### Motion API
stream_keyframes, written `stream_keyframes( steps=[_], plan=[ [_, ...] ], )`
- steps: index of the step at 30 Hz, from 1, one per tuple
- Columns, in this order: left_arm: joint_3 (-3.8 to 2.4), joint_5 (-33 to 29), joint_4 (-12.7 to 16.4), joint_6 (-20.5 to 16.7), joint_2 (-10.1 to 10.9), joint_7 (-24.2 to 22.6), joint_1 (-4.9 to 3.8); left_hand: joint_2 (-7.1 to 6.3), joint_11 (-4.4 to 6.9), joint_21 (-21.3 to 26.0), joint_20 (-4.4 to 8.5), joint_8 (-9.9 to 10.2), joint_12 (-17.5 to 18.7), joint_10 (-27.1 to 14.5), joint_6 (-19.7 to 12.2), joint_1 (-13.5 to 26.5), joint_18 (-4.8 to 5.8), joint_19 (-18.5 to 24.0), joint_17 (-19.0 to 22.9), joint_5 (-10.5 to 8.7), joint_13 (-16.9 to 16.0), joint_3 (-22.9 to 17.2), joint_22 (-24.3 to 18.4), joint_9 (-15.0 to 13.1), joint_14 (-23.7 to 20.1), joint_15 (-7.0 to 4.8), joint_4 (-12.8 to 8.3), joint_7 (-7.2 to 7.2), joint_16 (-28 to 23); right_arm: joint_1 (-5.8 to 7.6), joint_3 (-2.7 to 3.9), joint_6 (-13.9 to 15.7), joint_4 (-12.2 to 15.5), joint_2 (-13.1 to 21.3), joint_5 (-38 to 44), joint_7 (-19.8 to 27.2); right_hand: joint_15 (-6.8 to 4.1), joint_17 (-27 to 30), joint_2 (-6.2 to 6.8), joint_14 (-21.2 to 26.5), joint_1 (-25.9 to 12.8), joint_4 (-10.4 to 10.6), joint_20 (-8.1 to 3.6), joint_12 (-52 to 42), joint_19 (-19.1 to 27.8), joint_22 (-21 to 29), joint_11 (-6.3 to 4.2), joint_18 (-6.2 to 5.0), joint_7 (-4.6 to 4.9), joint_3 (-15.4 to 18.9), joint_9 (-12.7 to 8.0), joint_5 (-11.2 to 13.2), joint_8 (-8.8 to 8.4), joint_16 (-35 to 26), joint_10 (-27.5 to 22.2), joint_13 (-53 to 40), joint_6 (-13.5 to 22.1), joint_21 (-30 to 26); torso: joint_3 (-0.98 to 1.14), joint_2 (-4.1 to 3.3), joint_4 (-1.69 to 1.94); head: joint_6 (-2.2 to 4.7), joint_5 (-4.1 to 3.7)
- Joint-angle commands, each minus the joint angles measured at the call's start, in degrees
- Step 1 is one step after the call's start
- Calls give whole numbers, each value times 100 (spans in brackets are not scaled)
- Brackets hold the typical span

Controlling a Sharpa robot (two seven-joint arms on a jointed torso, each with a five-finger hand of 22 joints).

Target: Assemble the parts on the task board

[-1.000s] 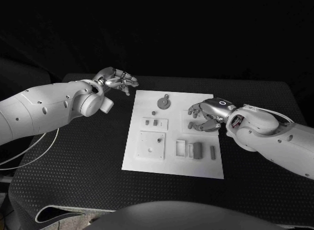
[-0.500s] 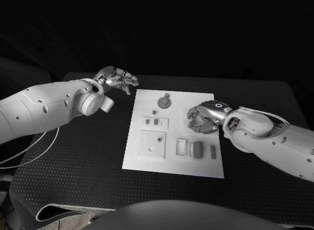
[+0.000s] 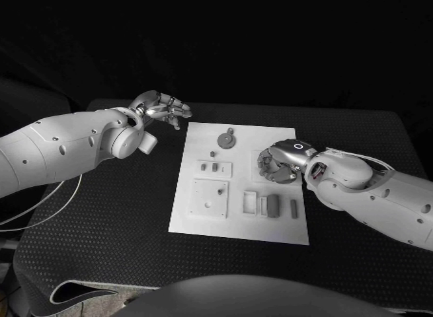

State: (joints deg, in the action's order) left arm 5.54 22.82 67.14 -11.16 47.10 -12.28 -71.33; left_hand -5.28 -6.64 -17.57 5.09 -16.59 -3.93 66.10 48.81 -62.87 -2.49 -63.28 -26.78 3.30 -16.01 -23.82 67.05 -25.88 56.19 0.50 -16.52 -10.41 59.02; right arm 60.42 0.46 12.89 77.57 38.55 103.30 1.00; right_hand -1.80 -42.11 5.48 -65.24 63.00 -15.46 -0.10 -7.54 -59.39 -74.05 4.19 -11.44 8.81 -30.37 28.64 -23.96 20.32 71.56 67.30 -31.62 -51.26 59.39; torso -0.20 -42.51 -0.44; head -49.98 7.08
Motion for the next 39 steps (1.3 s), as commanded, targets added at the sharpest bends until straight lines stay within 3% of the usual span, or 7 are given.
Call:
stream_keyframes(
  steps=[1, 12, 15, 18, 24, 32, 39],
  plan=[
    [-3, -9, 8, 83, -9, -49, -6, -28, -1, 37, 7, 3, -29, -26, -20, 31, -173, -26, -10, -37, -8, 38, 8, 9, 29, -3, 0, -22, -19, -3, -3, 57, 7, -7, 153, -8, -54, 7, -86, -16, 1, -47, -26, -48, -18, -5, -19, -356, -21, -1, 9, -24, 38, 7, 84, -19, -83, 32, -1, 2, -7, -2, 4],
    [-3, -9, 5, 86, -11, -45, -6, -23, -1, 38, 8, 2, -29, -28, -22, 32, -174, -27, -13, -37, -9, 38, 10, 9, 29, -3, -1, -22, -18, -3, -4, 175, 18, -21, 187, 6, -92, 16, -289, -50, 120, -115, -43, -65, -28, -16, -60, -356, -60, -60, 14, -27, 57, -2, 181, -48, -185, 37, 1, 1, -7, -2, -4],
    [-3, -9, 6, 87, -13, -45, -6, -21, -1, 39, 8, 2, -28, -28, -23, 32, -174, -28, -13, -37, -9, 38, 10, 10, 29, -3, -2, -22, -18, -4, -5, 267, 33, -22, 187, 25, -127, 17, -417, -75, 203, -121, -53, -103, -35, -27, -95, -356, -95, -98, 34, -30, 95, -1, 280, -80, -278, 47, 0, 2, -6, 0, -7],
    [-3, -9, 3, 86, -14, -42, -6, -20, -1, 39, 9, 2, -28, -29, -24, 32, -174, -28, -14, -37, -9, 38, 10, 10, 29, -3, -2, -22, -18, -4, -5, 344, 50, -24, 177, 52, -169, 40, -137, -166, 345, 221, -32, -131, -135, -22, -146, -356, -145, -1133, 31, -25, 94, -27, 435, -132, -437, 60, -1, 1, -4, 0, -6],
    [-3, -9, 1, 94, -15, -42, -6, -19, -1, 40, 9, 3, -28, -29, -25, 32, -174, -28, -15, -37, -9, 38, 11, 10, 29, -3, -3, -23, -18, -8, -4, 504, 107, -35, 103, 67, -214, 35, -235, -218, 342, 139, -65, -189, -168, -45, -188, -356, -193, -1205, 61, -24, 136, -15, 548, -196, -541, 97, -2, 4, -5, -2, 2],
    [-3, -9, -3, 94, -15, -30, -6, -18, -1, 41, 9, 3, -28, -32, -28, 32, -175, -29, -17, -37, -10, 39, 12, 11, 29, -3, -4, -23, -18, -5, -1, 447, 332, 123, -27, 37, -234, 38, -249, -247, 302, 91, -83, -206, -188, -56, -210, -356, -212, -1237, 74, -22, 145, -22, 594, -238, -592, 115, -12, 6, -3, -1, 2],
    [-3, -9, 7, 88, -8, -27, -6, -20, -1, 42, 10, 3, -27, -33, -30, 31, -175, -30, -19, -37, -10, 39, 13, 12, 29, -3, -6, -24, -18, 15, 3, 384, 321, 146, -79, 16, -240, 40, -244, -252, 287, 78, -87, -210, -191, -59, -216, -356, -220, -1245, 78, -22, 148, -26, 610, -251, -611, 118, -7, 5, -8, 12, -12]
  ],
)
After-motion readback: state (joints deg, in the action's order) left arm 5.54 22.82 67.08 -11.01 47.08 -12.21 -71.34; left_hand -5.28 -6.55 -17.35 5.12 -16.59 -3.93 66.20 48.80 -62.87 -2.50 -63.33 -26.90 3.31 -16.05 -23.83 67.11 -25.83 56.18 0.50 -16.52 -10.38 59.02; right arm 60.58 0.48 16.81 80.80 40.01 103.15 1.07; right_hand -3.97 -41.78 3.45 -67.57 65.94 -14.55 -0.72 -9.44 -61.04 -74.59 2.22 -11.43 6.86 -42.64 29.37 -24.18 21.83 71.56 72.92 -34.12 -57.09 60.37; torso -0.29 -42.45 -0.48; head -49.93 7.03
